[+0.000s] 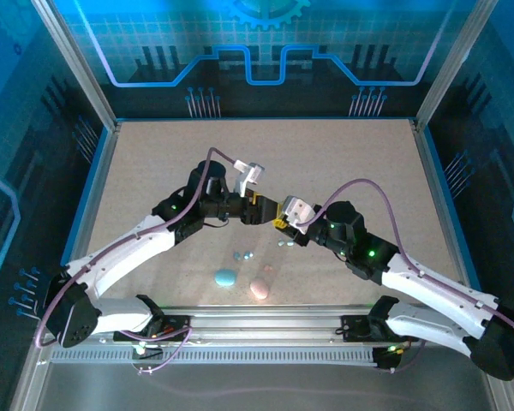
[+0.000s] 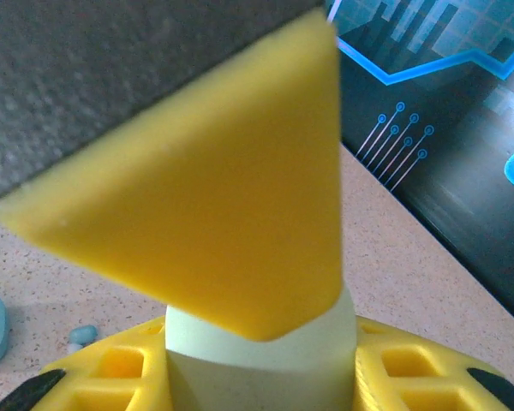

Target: Insert wireless bluetooth earbuds into charging case

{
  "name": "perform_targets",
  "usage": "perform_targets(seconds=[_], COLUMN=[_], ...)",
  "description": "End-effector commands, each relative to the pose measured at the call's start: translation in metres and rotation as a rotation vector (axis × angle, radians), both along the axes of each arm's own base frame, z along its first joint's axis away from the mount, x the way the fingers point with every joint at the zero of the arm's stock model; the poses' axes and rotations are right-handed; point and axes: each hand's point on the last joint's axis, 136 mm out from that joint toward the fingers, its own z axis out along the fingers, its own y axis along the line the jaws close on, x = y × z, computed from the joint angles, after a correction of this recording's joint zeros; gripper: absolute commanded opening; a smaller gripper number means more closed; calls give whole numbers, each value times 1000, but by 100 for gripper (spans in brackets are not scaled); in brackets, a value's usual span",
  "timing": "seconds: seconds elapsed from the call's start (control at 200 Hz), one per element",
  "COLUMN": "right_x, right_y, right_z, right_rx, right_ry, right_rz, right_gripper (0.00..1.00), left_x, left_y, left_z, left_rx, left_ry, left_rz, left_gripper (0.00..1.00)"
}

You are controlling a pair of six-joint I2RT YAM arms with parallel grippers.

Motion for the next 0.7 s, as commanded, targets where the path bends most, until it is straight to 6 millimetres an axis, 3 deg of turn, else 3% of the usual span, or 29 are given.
perform_targets(seconds=[0.0,0.355,0.46,0.595,0.69], right_x=[6,12,11,14,14], right_y=[2,4,5,-5,-16], right_z=[31,41,43,49,53], right_rx=[77,105,110,167,242], right_ry=[-53,-66,-66,-61,-45], right_rz=[-6,-10,1,-33,-37], right_gripper=[40,42,43,58,70], left_x=[2,4,5,16,22], left_y=[-2,-4,-2,9,15], left_z=[2,0,1,11,25], left_rx=[28,42,45,13,-102], left_ry=[-8,2,-4,4,57], left_rz=[3,11,18,125,170], left_gripper=[46,42,32,13,7])
